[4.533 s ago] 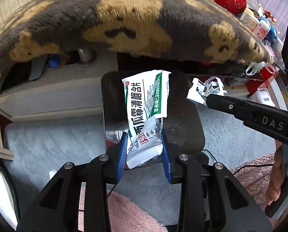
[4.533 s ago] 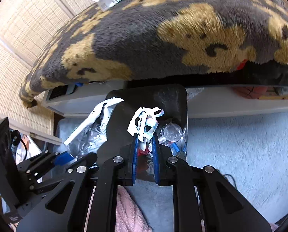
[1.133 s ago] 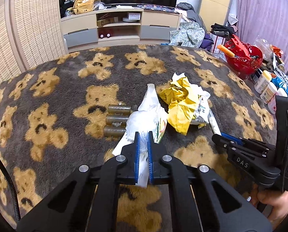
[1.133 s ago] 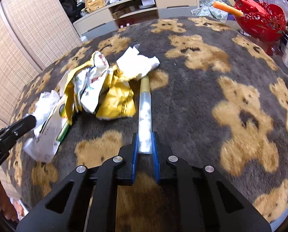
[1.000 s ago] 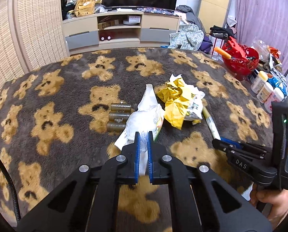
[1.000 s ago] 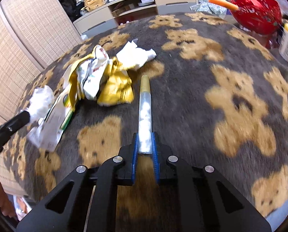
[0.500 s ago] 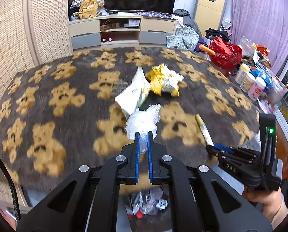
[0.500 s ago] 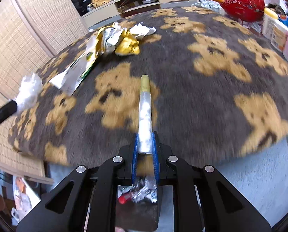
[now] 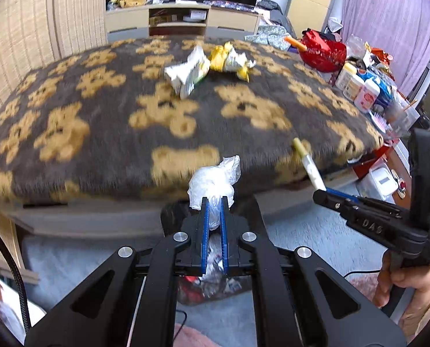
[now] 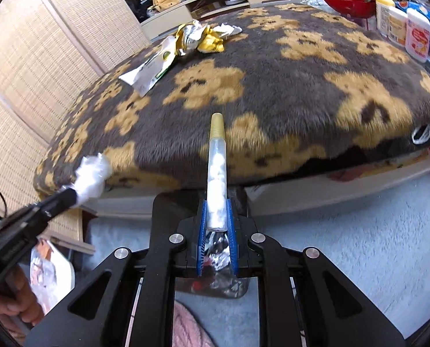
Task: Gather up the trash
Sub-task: 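Carry the tube and plastic bag over the bin and open both grippers, then grasp the white barcode paper bag with the left gripper while the right gripper grasps the yellow foil wrapper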
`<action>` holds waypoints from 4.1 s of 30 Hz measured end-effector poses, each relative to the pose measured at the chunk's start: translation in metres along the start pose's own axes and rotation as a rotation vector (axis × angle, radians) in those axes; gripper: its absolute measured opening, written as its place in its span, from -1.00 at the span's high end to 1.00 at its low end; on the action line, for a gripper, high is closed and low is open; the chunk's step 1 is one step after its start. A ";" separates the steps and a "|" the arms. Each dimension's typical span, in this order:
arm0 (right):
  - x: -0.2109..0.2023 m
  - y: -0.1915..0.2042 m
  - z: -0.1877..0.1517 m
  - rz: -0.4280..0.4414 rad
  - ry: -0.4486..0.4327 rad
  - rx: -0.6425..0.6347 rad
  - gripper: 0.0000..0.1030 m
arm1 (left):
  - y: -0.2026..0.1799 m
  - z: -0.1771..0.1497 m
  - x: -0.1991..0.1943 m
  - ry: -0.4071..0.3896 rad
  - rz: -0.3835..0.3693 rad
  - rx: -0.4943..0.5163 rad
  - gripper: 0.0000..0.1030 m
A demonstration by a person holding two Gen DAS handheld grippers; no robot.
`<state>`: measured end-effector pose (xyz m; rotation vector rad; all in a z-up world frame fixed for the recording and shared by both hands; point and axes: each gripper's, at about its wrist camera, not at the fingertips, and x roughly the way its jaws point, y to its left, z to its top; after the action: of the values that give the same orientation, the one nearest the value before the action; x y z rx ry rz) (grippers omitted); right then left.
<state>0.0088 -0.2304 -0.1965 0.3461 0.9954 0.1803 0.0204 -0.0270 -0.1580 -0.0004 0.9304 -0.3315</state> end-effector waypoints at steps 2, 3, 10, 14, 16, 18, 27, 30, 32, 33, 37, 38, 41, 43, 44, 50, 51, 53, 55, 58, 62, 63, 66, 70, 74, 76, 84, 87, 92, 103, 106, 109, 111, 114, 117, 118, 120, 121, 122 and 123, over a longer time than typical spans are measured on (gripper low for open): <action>0.000 -0.001 -0.011 0.011 0.005 0.006 0.71 | 0.001 -0.014 0.003 0.014 -0.004 -0.012 0.89; 0.000 -0.001 -0.015 0.015 0.006 0.008 0.71 | 0.000 -0.022 0.006 0.023 -0.007 -0.016 0.89; 0.014 0.008 -0.046 0.052 0.063 -0.006 0.71 | 0.002 -0.059 0.029 0.088 -0.019 -0.042 0.89; 0.029 0.008 -0.054 0.045 0.117 -0.005 0.71 | 0.005 -0.073 0.046 0.127 -0.022 -0.049 0.89; 0.037 0.008 -0.056 0.039 0.140 -0.003 0.71 | 0.006 -0.077 0.053 0.146 -0.020 -0.050 0.89; 0.045 0.006 -0.056 0.038 0.164 0.005 0.71 | 0.008 -0.080 0.059 0.160 -0.021 -0.056 0.89; 0.072 0.009 -0.059 0.007 0.218 -0.019 0.71 | 0.014 -0.086 0.091 0.249 -0.018 -0.065 0.89; 0.080 0.012 -0.059 -0.002 0.242 -0.032 0.71 | 0.016 -0.088 0.100 0.270 -0.020 -0.073 0.89; 0.086 0.013 -0.059 -0.002 0.258 -0.029 0.71 | 0.018 -0.088 0.104 0.276 -0.021 -0.078 0.89; 0.086 0.014 -0.058 -0.001 0.261 -0.026 0.71 | 0.019 -0.088 0.105 0.276 -0.022 -0.081 0.89; 0.089 0.016 -0.053 0.013 0.252 -0.012 0.66 | 0.023 -0.088 0.107 0.278 -0.031 -0.090 0.82; 0.089 0.016 -0.052 0.011 0.247 -0.009 0.66 | 0.024 -0.088 0.107 0.278 -0.033 -0.092 0.81; 0.088 0.014 -0.049 0.004 0.238 0.005 0.64 | 0.026 -0.088 0.106 0.277 -0.027 -0.097 0.62; 0.089 0.014 -0.048 -0.004 0.235 0.010 0.58 | 0.027 -0.089 0.105 0.274 -0.022 -0.101 0.46; 0.088 0.014 -0.048 -0.006 0.234 0.010 0.49 | 0.028 -0.090 0.103 0.272 -0.017 -0.101 0.41; 0.077 0.010 -0.043 -0.041 0.177 0.020 -0.46 | 0.027 -0.090 0.088 0.239 0.013 -0.091 -0.24; 0.074 0.008 -0.042 -0.048 0.160 0.027 -0.57 | 0.028 -0.090 0.086 0.235 0.016 -0.090 -0.35; 0.072 0.006 -0.041 -0.060 0.146 0.030 -0.77 | 0.029 -0.090 0.081 0.226 0.030 -0.086 -0.50; 0.069 0.006 -0.040 -0.069 0.135 0.023 -0.87 | 0.030 -0.091 0.075 0.216 0.040 -0.085 -0.62; 0.062 0.005 -0.040 -0.071 0.113 0.012 -0.87 | 0.035 -0.092 0.067 0.209 0.045 -0.091 -0.63; 0.049 0.002 -0.038 -0.070 0.076 0.015 -0.88 | 0.040 -0.086 0.055 0.187 0.052 -0.097 -0.64; 0.044 0.001 -0.037 -0.061 0.065 0.019 -0.88 | 0.042 -0.083 0.050 0.174 0.053 -0.096 -0.64; 0.030 0.000 -0.031 -0.055 0.027 0.027 -0.88 | 0.045 -0.071 0.039 0.140 0.053 -0.097 -0.64; 0.005 0.002 -0.005 -0.057 -0.050 0.027 -0.88 | 0.048 -0.049 0.029 0.094 0.048 -0.100 -0.64; -0.013 0.002 0.038 -0.087 -0.126 0.027 -0.88 | 0.052 -0.017 0.026 0.052 0.041 -0.103 -0.64; -0.018 0.004 0.064 -0.099 -0.157 0.021 -0.88 | 0.054 0.004 0.026 0.027 0.043 -0.105 -0.64; -0.014 0.019 0.152 -0.122 -0.235 -0.013 -0.88 | 0.062 0.076 0.036 -0.042 0.061 -0.083 -0.64; -0.002 0.021 0.179 -0.127 -0.240 -0.007 -0.88 | 0.065 0.102 0.046 -0.053 0.077 -0.065 -0.64; 0.026 0.028 0.214 -0.085 -0.228 0.005 -0.88 | 0.070 0.135 0.074 -0.052 0.080 -0.050 -0.66; 0.076 0.050 0.246 -0.001 -0.205 -0.035 -0.88 | 0.069 0.176 0.130 -0.029 0.070 -0.013 -0.66; 0.090 0.054 0.251 0.020 -0.192 -0.039 -0.88 | 0.068 0.183 0.142 -0.022 0.061 -0.003 -0.66; 0.105 0.056 0.255 0.036 -0.166 -0.041 -0.85 | 0.064 0.187 0.153 -0.013 0.050 0.010 -0.66; 0.115 0.057 0.255 0.017 -0.141 -0.050 -0.70 | 0.063 0.188 0.158 -0.010 0.040 0.016 -0.66; 0.130 0.052 0.253 -0.024 -0.102 -0.047 -0.44 | 0.061 0.188 0.167 0.002 0.021 0.028 -0.44; 0.139 0.039 0.249 -0.043 -0.078 -0.026 -0.17 | 0.059 0.186 0.176 0.032 -0.012 0.026 -0.03; 0.139 0.035 0.248 -0.039 -0.080 -0.019 -0.13 | 0.058 0.185 0.176 0.025 -0.005 0.032 0.06; 0.136 0.030 0.246 -0.030 -0.087 -0.016 0.08 | 0.057 0.184 0.175 0.020 -0.017 0.041 0.23; 0.135 0.030 0.245 -0.027 -0.089 -0.019 0.13 | 0.057 0.183 0.174 0.018 -0.024 0.037 0.27; 0.132 0.031 0.245 -0.028 -0.093 -0.023 0.17 | 0.056 0.182 0.172 0.018 -0.025 0.036 0.28; 0.130 0.032 0.245 -0.030 -0.096 -0.028 0.19 | 0.056 0.181 0.171 0.018 -0.026 0.038 0.32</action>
<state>0.2853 -0.2104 -0.1657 0.3118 0.9019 0.1488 0.2724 -0.0478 -0.1912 0.0256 0.9424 -0.3736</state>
